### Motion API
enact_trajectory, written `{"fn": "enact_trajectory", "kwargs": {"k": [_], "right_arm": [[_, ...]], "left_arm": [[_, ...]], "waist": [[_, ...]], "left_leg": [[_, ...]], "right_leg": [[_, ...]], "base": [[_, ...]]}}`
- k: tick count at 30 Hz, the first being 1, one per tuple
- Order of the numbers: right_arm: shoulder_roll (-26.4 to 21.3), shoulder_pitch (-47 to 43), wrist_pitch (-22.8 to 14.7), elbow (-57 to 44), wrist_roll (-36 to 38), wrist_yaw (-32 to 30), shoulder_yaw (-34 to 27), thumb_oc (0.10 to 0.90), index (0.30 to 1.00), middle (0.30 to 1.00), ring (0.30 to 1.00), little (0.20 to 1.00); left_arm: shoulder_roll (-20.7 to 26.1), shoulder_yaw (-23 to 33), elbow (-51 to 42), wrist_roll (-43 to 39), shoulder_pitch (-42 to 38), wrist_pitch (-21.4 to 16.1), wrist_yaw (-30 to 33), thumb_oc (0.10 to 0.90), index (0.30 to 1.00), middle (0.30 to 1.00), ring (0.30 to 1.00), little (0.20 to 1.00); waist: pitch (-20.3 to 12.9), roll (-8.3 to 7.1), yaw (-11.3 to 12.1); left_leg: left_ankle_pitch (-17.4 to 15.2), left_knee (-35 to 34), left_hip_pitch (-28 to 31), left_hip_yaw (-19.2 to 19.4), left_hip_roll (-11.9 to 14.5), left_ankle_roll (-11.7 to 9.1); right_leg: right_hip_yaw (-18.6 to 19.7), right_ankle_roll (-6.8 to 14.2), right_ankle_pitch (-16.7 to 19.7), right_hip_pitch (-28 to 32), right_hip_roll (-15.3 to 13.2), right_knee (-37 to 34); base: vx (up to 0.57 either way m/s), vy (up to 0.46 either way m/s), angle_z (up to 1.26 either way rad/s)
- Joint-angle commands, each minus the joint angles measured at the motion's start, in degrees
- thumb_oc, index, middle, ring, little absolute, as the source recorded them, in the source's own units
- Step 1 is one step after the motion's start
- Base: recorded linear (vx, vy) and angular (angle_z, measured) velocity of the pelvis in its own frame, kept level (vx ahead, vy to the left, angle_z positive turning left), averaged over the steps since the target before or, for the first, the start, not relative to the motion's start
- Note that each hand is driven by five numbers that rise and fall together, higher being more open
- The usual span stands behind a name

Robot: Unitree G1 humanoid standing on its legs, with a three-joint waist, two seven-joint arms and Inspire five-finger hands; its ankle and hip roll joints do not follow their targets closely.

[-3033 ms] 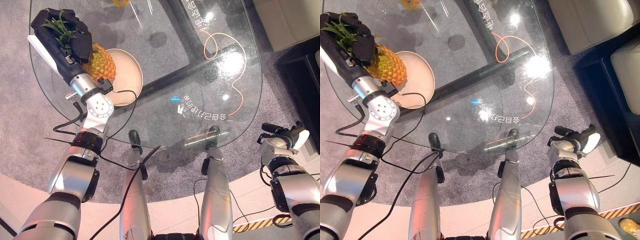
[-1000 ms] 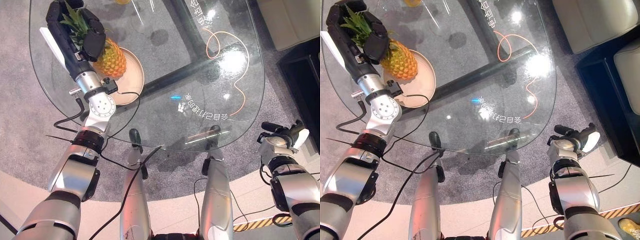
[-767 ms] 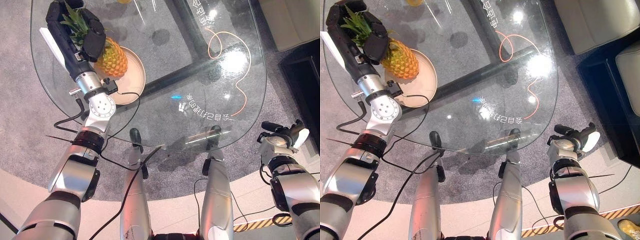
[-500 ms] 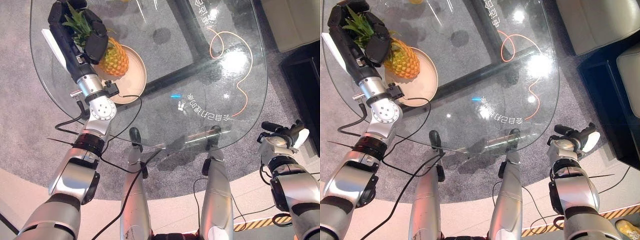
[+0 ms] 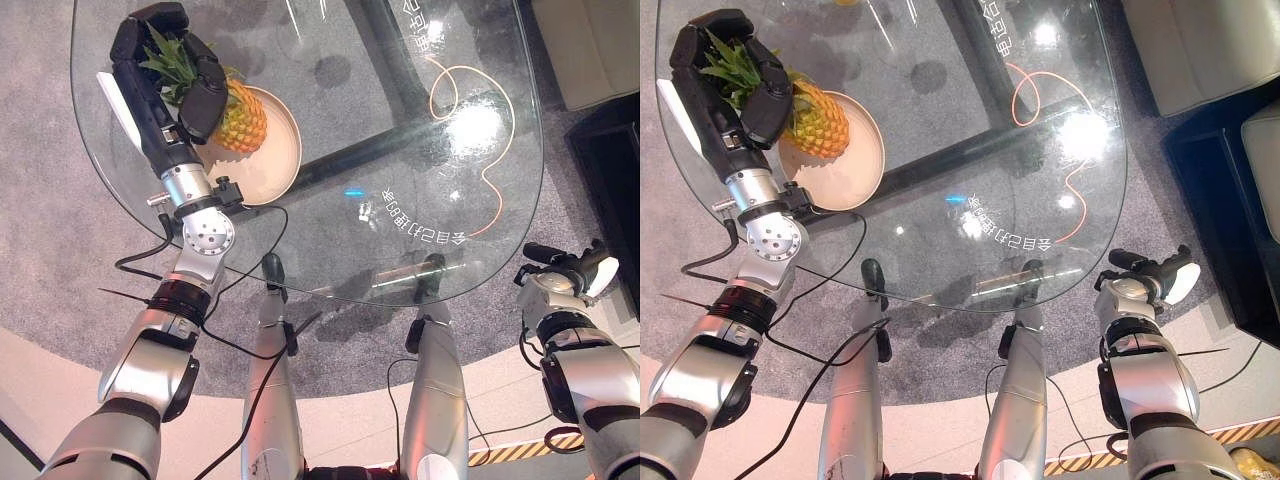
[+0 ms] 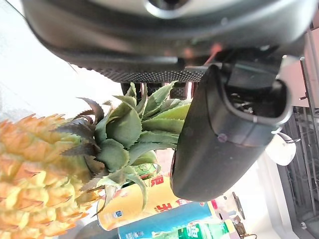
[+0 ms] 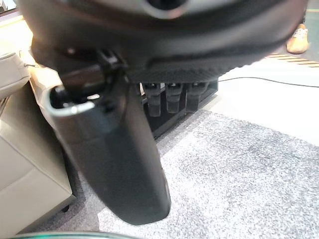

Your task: Pick up the fruit to the plate

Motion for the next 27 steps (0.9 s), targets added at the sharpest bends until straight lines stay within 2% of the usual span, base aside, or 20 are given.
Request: {"fn": "enact_trajectory", "kwargs": {"k": [1, 2, 3, 27], "right_arm": [[-4.7, 1.6, -2.3, 1.4, -1.4, -3.8, -2.0, 0.800, 0.900, 0.900, 0.900, 0.900], [-4.6, 1.9, -2.3, 1.3, -1.4, -3.8, -2.0, 0.800, 0.900, 0.900, 0.900, 0.900], [-4.6, 1.9, -2.3, 1.2, -1.3, -3.9, -1.9, 0.800, 0.900, 0.900, 0.900, 0.900], [-5.0, 2.9, -2.6, 1.2, -0.7, -3.9, -2.7, 0.800, 0.900, 0.900, 0.900, 0.900]], "left_arm": [[0.6, 3.0, -4.2, 2.5, -2.3, -6.3, 0.3, 0.553, 0.688, 0.688, 0.688, 0.653], [0.5, 3.1, -4.6, 2.5, -1.3, -6.4, 0.2, 0.644, 0.766, 0.766, 0.766, 0.744], [0.6, 3.2, -4.6, 2.9, -0.9, -6.6, 0.4, 0.800, 0.900, 0.900, 0.900, 0.900], [1.2, 3.1, -10.8, 10.0, 3.4, -7.2, 5.8, 0.800, 0.900, 0.900, 0.900, 0.900]], "waist": [[-1.2, -0.17, 2.2], [-1.2, -0.10, 2.3], [-1.2, -0.10, 2.4], [-1.2, 0.29, 3.5]], "left_leg": [[-2.9, 1.0, -2.1, -2.8, -2.8, 2.2], [-3.3, 1.2, -1.8, -2.8, -2.7, 2.1], [-3.2, 1.2, -1.8, -2.8, -2.7, 2.1], [-2.7, 0.7, -2.0, -3.5, -2.9, 2.3]], "right_leg": [[-7.6, -2.2, -0.7, -0.1, 0.8, -0.4], [-7.7, -2.1, -1.1, 0.3, 0.7, -0.2], [-7.7, -2.1, -1.1, 0.3, 0.7, -0.2], [-8.4, -2.0, -0.5, 0.3, 0.1, -0.6]], "base": [[0.00, 0.000, 0.00], [0.00, 0.000, 0.00], [0.00, 0.000, 0.00], [0.00, 0.000, 0.00]]}}
